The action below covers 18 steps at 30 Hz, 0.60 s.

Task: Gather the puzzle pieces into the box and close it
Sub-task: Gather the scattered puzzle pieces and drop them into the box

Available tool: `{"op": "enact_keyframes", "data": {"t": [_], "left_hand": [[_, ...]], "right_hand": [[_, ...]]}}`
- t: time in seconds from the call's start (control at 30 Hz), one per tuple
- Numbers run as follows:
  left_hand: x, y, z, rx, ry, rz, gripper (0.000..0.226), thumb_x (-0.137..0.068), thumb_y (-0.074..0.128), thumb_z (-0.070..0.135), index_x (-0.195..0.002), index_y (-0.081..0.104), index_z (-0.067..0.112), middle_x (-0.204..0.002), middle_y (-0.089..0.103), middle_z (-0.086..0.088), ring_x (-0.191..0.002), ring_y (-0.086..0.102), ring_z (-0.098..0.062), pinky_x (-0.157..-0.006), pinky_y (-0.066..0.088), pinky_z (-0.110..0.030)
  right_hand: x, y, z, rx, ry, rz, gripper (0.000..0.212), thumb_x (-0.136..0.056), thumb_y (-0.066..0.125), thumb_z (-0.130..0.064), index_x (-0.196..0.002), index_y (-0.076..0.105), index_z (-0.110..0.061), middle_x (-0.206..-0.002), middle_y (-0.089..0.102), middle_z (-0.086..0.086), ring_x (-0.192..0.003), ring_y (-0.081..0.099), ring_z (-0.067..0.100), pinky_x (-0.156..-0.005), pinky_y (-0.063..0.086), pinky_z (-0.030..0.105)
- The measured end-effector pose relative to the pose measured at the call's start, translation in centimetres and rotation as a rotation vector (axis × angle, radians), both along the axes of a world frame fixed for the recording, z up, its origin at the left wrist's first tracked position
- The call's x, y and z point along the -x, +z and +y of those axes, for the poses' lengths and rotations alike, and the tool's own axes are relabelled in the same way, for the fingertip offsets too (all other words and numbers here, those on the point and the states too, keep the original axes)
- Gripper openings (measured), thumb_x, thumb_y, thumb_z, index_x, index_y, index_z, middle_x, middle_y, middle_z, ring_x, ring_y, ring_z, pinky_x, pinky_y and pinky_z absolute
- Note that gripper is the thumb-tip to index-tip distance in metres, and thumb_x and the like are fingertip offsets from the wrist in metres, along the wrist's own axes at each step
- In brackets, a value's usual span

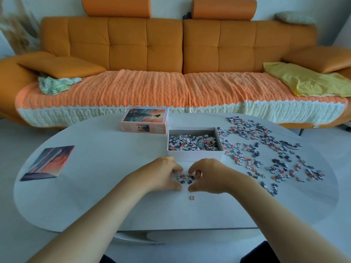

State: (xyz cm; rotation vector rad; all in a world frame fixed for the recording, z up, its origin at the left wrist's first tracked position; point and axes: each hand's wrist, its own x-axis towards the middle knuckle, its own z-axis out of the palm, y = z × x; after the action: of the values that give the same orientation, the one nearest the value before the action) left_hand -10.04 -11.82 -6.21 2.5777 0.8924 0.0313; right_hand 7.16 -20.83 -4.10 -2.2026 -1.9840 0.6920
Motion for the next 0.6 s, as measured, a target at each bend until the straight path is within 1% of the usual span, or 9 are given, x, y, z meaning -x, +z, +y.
{"op": "enact_keyframes", "data": {"t": [0.03,0.07,0.2,0.27,0.33,0.37,0.43,0.5,0.6], "left_hand": [[0.0,0.0,-0.1,-0.002,-0.001,0.002,0.041,-0.076,0.077,0.043,-0.113,0.067,0.026,-0.099,0.049,0.008,-0.088,0.052,-0.01,-0.078,0.044,-0.026],[-0.1,0.0,-0.2,-0.002,-0.001,-0.016,0.036,-0.077,0.077,0.039,-0.11,0.07,0.026,-0.097,0.05,0.007,-0.087,0.054,-0.011,-0.076,0.045,-0.026],[-0.8,-0.1,-0.6,-0.009,0.009,-0.086,0.021,-0.081,0.074,0.029,-0.102,0.077,0.027,-0.078,0.055,0.01,-0.077,0.057,-0.009,-0.06,0.034,-0.009],[-1.0,-0.1,-0.7,0.014,0.043,-0.107,0.019,-0.081,0.074,0.027,-0.1,0.077,0.026,-0.078,0.06,0.01,-0.077,0.057,-0.007,-0.06,0.035,-0.006],[-1.0,-0.2,-0.8,0.043,0.072,-0.131,0.017,-0.08,0.074,0.023,-0.097,0.077,0.025,-0.081,0.063,0.009,-0.079,0.059,-0.006,-0.061,0.035,-0.004],[-0.9,-0.2,-0.8,0.055,0.079,-0.136,0.017,-0.08,0.074,0.022,-0.097,0.077,0.024,-0.081,0.063,0.009,-0.079,0.059,-0.006,-0.061,0.035,-0.004],[-0.9,-0.2,-0.9,0.063,0.081,-0.137,0.016,-0.08,0.072,0.02,-0.096,0.076,0.024,-0.083,0.065,0.009,-0.079,0.06,-0.006,-0.062,0.037,-0.005],[-0.9,-0.3,-1.0,0.053,0.081,-0.142,0.015,-0.081,0.07,0.02,-0.093,0.077,0.025,-0.086,0.069,0.008,-0.078,0.062,-0.006,-0.063,0.04,-0.008],[-1.0,-0.5,-1.2,0.01,0.077,-0.149,0.02,-0.08,0.064,0.015,-0.09,0.077,0.026,-0.087,0.07,0.008,-0.077,0.062,-0.006,-0.067,0.046,-0.012]], "right_hand": [[0.2,-0.1,0.0,-0.001,0.008,-0.009,0.057,-0.072,0.078,-0.047,-0.123,0.062,-0.027,-0.108,0.061,-0.007,-0.093,0.049,0.009,-0.084,0.046,0.025],[0.4,-0.2,0.1,-0.021,0.015,-0.015,0.056,-0.071,0.08,-0.047,-0.121,0.064,-0.026,-0.105,0.061,-0.007,-0.091,0.049,0.009,-0.08,0.045,0.024],[1.1,-0.4,0.7,-0.112,-0.059,0.065,0.03,-0.074,0.081,-0.032,-0.1,0.077,-0.019,-0.09,0.068,-0.001,-0.082,0.059,0.015,-0.069,0.051,0.026],[1.3,-0.4,0.9,-0.107,-0.093,0.094,0.02,-0.075,0.08,-0.025,-0.093,0.078,-0.016,-0.09,0.071,0.004,-0.078,0.063,0.019,-0.063,0.052,0.026],[1.4,-0.4,1.1,-0.092,-0.125,0.127,0.015,-0.075,0.079,-0.022,-0.089,0.078,-0.016,-0.091,0.072,0.005,-0.075,0.066,0.023,-0.053,0.051,0.022],[1.4,-0.4,1.1,-0.088,-0.139,0.138,0.013,-0.075,0.08,-0.021,-0.087,0.077,-0.016,-0.09,0.072,0.004,-0.076,0.068,0.025,-0.052,0.052,0.021],[1.5,-0.4,1.2,-0.083,-0.153,0.149,0.011,-0.075,0.079,-0.019,-0.085,0.076,-0.016,-0.089,0.072,0.005,-0.076,0.07,0.027,-0.058,0.057,0.026],[1.6,-0.2,1.2,-0.065,-0.148,0.134,0.008,-0.077,0.075,-0.018,-0.085,0.075,-0.014,-0.089,0.072,0.006,-0.075,0.07,0.028,-0.062,0.058,0.028],[1.6,0.1,1.2,-0.041,-0.119,0.071,0.006,-0.08,0.069,-0.016,-0.083,0.074,-0.017,-0.086,0.071,0.002,-0.077,0.069,0.025,-0.056,0.053,0.022]]}}
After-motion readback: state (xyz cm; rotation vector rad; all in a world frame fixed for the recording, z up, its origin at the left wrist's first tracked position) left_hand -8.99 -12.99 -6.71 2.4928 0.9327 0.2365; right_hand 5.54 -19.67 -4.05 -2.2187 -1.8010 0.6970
